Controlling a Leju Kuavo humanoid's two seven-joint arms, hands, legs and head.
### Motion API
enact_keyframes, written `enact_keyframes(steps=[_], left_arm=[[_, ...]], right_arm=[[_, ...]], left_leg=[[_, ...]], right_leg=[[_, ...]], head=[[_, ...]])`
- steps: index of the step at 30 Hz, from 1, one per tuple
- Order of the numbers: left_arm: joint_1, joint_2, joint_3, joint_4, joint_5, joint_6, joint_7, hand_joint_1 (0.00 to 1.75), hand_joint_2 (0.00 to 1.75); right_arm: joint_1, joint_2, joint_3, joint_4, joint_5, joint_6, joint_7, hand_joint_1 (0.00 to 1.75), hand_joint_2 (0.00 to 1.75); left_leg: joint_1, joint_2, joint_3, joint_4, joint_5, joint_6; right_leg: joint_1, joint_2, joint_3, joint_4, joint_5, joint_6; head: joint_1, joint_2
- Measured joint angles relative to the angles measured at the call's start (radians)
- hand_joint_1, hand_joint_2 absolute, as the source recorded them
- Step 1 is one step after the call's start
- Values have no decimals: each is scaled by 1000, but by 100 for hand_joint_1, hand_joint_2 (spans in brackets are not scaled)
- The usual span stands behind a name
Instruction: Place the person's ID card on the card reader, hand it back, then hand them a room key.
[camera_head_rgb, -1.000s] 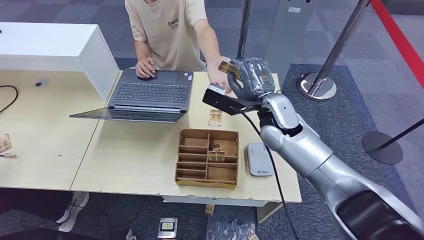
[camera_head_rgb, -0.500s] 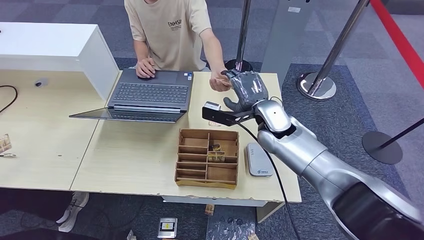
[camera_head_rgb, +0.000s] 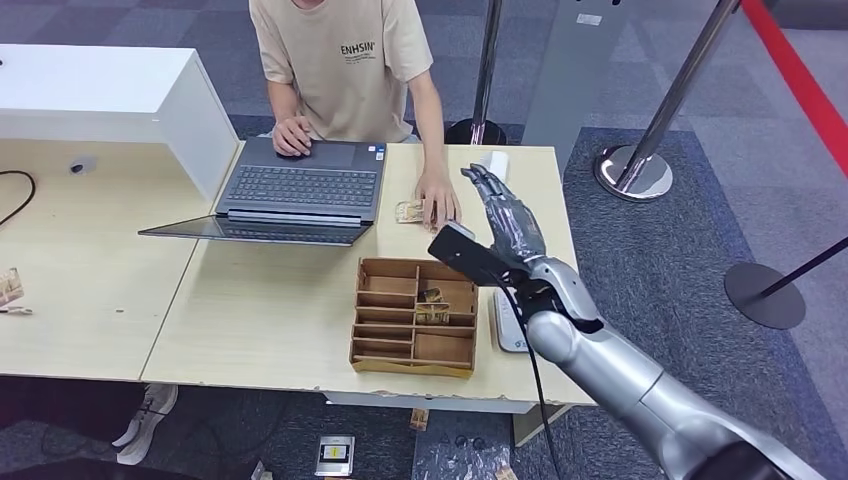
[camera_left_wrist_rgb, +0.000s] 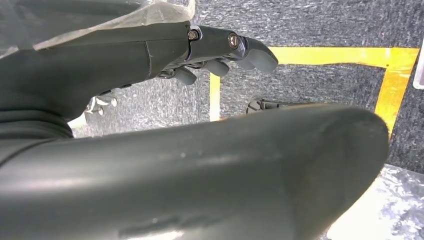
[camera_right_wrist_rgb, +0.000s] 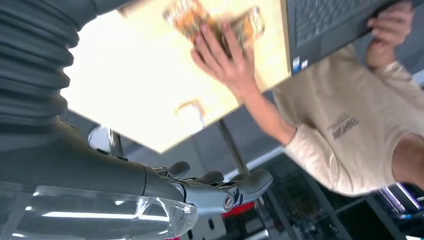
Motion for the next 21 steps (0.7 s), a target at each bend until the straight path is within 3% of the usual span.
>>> enact_keyframes(steps=[3, 5, 7, 9, 12, 16, 21], left_arm=[[0, 2, 0, 0, 3, 0, -3, 0, 0], [0, 4, 0, 0, 4, 0, -5, 0, 0], [0, 6, -1, 0, 5, 0, -6, 0, 0], [0, 8, -1, 0, 5, 1, -7, 0, 0], [-1, 9, -1, 0, 5, 3, -8, 0, 0], [-1, 11, -1, 0, 7, 3, -7, 0, 0], [-2, 14, -3, 0, 6, 3, 2, 0, 0]], right_arm=[[78, -21, -22, -88, 25, 19, 3, 26, 175], [113, -34, -31, -131, 49, 25, 7, 62, 175], [144, -48, -39, -170, 71, 25, 11, 113, 175], [169, -58, -46, -204, 88, 25, 15, 137, 175], [189, -71, -52, -235, 100, 25, 16, 124, 175], [211, -83, -57, -266, 108, 25, 17, 120, 175], [227, -91, -57, -285, 108, 24, 16, 71, 175]], left_leg=[[0, 0, 0, 0, 0, 0], [0, 0, 0, 0, 0, 0], [0, 0, 0, 0, 0, 0], [0, 1, 0, 0, 0, 0], [0, 1, 0, 0, 0, 0], [0, 1, 0, 0, 0, 0], [0, 1, 0, 0, 0, 0]], right_leg=[[0, 0, 0, 0, 0, 0], [0, 0, 0, 0, 0, 0], [0, 0, 0, 0, 0, 0], [0, 0, 0, 0, 0, 0], [0, 1, 0, 0, 0, 0], [0, 1, 0, 0, 0, 0], [0, 1, 0, 0, 0, 0]], head=[[0, 0], [0, 0], [0, 0], [0, 0], [0, 0], [0, 0], [0, 0]])
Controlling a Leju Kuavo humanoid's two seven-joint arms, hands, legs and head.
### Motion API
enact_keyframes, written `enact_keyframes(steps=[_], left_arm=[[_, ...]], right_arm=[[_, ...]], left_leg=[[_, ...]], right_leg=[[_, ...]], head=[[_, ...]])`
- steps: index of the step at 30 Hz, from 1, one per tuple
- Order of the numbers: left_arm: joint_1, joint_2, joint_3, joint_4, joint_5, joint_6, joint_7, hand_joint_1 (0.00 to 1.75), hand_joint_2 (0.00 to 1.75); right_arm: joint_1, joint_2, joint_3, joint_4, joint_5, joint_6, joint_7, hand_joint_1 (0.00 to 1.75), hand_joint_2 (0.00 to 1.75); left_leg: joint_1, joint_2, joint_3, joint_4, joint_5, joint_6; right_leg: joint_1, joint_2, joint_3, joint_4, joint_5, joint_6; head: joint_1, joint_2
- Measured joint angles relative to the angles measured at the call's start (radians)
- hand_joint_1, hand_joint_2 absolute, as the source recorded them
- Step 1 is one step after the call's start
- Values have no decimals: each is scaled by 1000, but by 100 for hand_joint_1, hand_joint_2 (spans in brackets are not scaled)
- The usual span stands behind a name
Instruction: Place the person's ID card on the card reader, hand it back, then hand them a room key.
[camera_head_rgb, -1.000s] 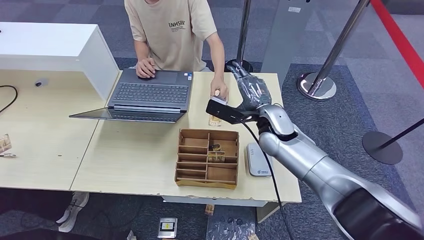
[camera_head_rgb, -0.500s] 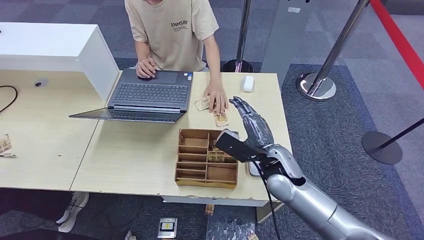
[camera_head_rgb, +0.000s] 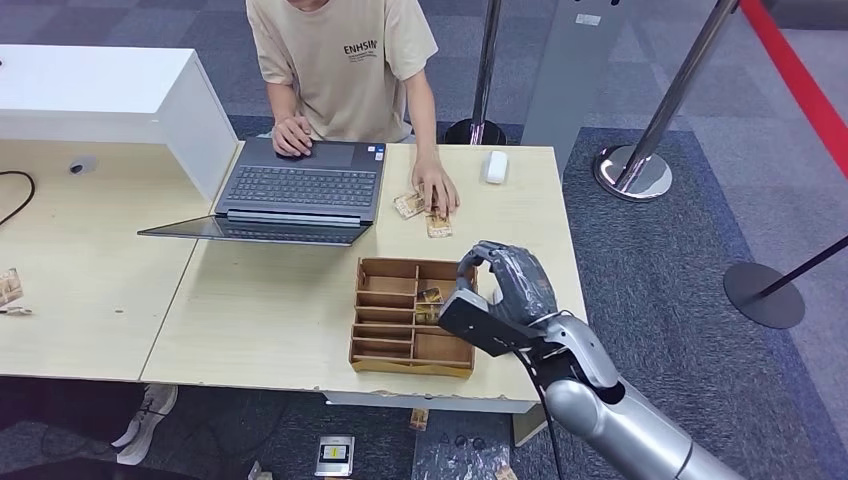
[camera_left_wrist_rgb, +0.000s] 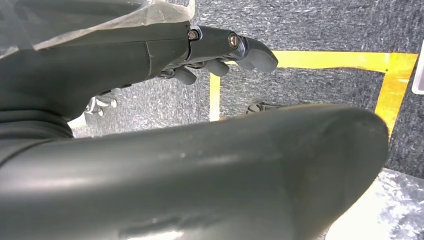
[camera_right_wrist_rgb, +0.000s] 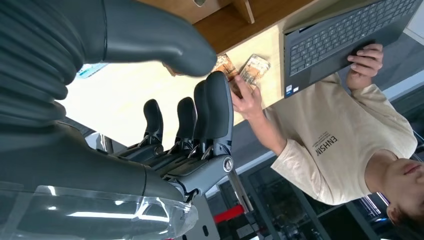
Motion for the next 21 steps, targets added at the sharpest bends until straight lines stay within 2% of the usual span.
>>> enact_keyframes(steps=[7, 11, 16, 21], left_arm=[[0, 3, -4, 0, 0, 0, 2, 0, 0], [0, 4, -4, 0, 0, 0, 1, 0, 0], [-1, 7, -6, 0, -2, -3, -9, 0, 0], [-1, 7, -9, 0, -1, -3, -10, 0, 0]], right_arm=[[9, -5, 0, -6, -2, 0, -4, 46, 175], [10, -5, 0, -6, -2, 0, -4, 47, 175], [17, -5, 4, -1, -2, 0, -14, 61, 175], [19, -3, 10, 14, -1, -2, -25, 50, 175]], left_leg=[[0, 0, 0, 0, 0, 0], [0, 0, 0, 0, 0, 0], [0, 0, 0, 0, 0, 0], [0, 0, 0, 0, 0, 0]], right_leg=[[0, 0, 0, 0, 0, 0], [0, 0, 0, 0, 0, 0], [0, 0, 0, 0, 0, 0], [0, 0, 0, 0, 0, 0]], head=[[0, 0], [0, 0], [0, 0], [0, 0]])
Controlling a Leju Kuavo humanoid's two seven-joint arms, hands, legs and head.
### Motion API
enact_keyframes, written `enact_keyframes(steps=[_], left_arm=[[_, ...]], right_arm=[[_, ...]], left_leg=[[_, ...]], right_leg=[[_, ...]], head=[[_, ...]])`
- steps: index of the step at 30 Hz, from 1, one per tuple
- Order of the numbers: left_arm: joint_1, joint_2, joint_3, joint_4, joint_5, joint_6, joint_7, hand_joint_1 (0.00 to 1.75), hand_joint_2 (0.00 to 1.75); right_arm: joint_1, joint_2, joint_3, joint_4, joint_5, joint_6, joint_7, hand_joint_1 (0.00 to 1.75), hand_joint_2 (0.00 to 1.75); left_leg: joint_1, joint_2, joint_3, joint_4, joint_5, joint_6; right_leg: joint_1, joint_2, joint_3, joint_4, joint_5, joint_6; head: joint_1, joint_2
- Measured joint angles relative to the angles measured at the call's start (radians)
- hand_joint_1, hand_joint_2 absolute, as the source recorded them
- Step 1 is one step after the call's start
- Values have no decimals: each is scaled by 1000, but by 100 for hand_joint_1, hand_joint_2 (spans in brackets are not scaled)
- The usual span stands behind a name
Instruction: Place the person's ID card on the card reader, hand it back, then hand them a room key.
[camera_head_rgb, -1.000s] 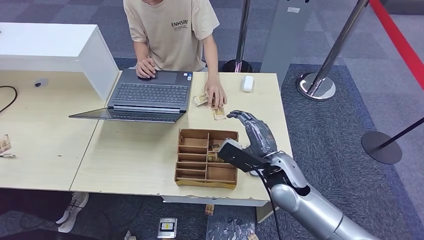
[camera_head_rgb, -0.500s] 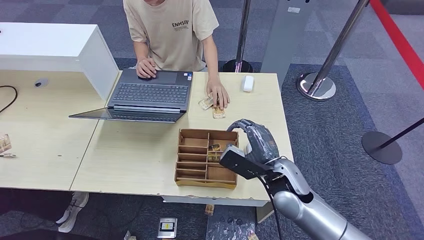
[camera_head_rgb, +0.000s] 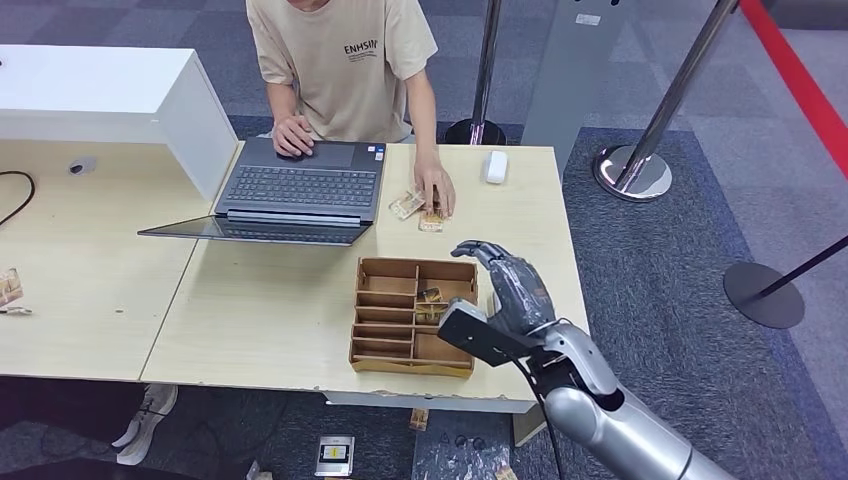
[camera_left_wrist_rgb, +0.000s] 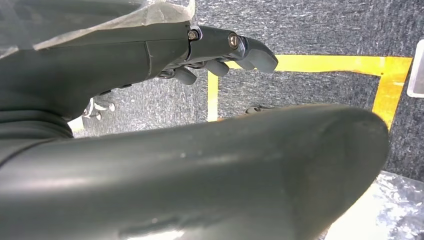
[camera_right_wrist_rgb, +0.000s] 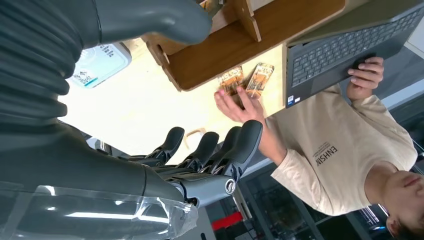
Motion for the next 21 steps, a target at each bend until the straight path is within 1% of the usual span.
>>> enact_keyframes(steps=[2, 8, 15, 21], left_arm=[[0, 0, -4, 0, 1, 0, 1, 0, 0], [-1, 0, -13, 0, 3, 0, 3, 0, 0], [-1, 0, -17, 0, 5, 0, 5, 0, 0], [-2, 0, -19, 0, 5, 0, 8, 0, 0]], right_arm=[[0, 2, 2, 8, 2, 0, -1, 45, 175], [0, 12, 16, 45, 9, -5, -7, 42, 175], [-1, 25, 29, 98, 17, -12, -13, 48, 175], [-5, 39, 47, 152, 43, -26, -13, 62, 175]], left_leg=[[0, 0, 0, 0, 0, 0], [0, 0, 0, 0, 0, 0], [0, 0, 0, 0, 0, 0], [0, 0, 0, 0, 0, 0]], right_leg=[[0, 0, 0, 0, 0, 0], [0, 0, 0, 0, 0, 0], [0, 0, 0, 0, 0, 0], [0, 0, 0, 0, 0, 0]], head=[[0, 0], [0, 0], [0, 0], [0, 0]])
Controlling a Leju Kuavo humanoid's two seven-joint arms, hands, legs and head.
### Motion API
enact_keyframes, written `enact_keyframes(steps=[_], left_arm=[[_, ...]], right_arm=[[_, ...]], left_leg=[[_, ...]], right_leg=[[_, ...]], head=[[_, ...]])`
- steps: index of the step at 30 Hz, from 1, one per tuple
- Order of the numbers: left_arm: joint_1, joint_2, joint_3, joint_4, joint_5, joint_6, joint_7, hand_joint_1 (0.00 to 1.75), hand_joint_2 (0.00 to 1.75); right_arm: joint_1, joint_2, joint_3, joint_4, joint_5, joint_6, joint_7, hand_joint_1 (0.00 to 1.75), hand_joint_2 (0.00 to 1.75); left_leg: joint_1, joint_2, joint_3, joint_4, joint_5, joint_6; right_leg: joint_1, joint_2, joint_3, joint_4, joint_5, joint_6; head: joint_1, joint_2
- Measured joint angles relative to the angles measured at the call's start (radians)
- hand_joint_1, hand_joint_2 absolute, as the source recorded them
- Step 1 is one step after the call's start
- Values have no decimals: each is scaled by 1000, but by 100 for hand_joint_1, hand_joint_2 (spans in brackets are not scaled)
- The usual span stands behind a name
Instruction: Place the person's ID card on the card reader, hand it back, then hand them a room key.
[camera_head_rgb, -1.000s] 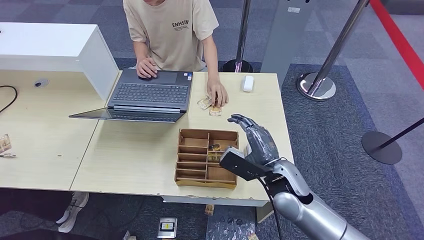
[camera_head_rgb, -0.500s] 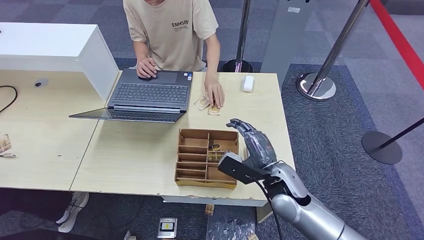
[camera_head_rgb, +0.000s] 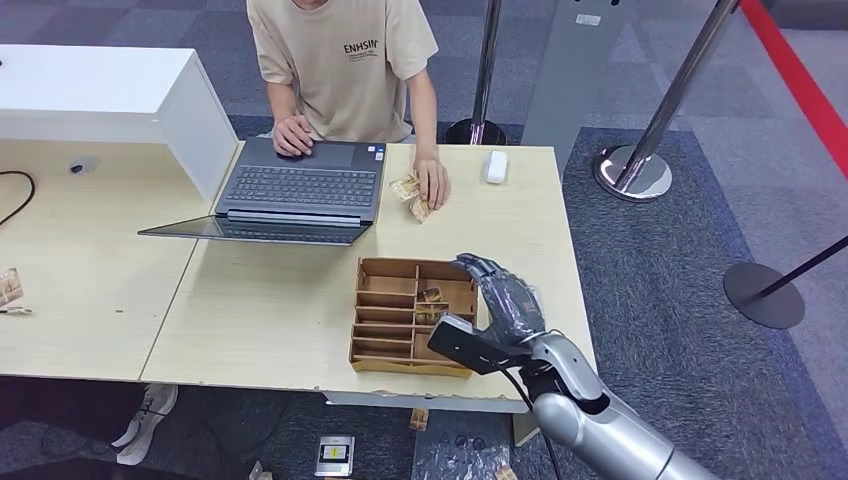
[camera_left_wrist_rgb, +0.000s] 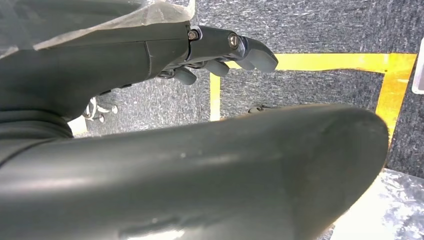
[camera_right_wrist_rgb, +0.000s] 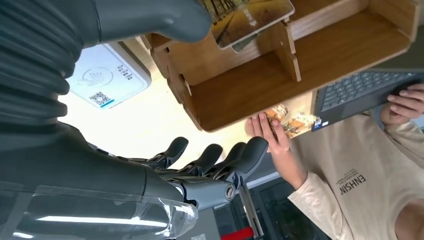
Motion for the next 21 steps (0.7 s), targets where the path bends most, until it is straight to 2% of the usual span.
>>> enact_keyframes(steps=[7, 21], left_arm=[[0, 0, 0, 0, 3, 0, 0, 0, 0], [-1, 0, -1, 0, 7, 0, 0, 0, 0]], right_arm=[[-5, 11, 21, 44, 11, -10, 2, 55, 175], [-24, 27, 52, 111, 35, -11, 6, 58, 175]], left_leg=[[0, 0, 0, 0, 0, 0], [0, 0, 0, 0, 0, 0]], right_leg=[[0, 0, 0, 0, 0, 0], [0, 0, 0, 0, 0, 0]], head=[[0, 0], [0, 0]])
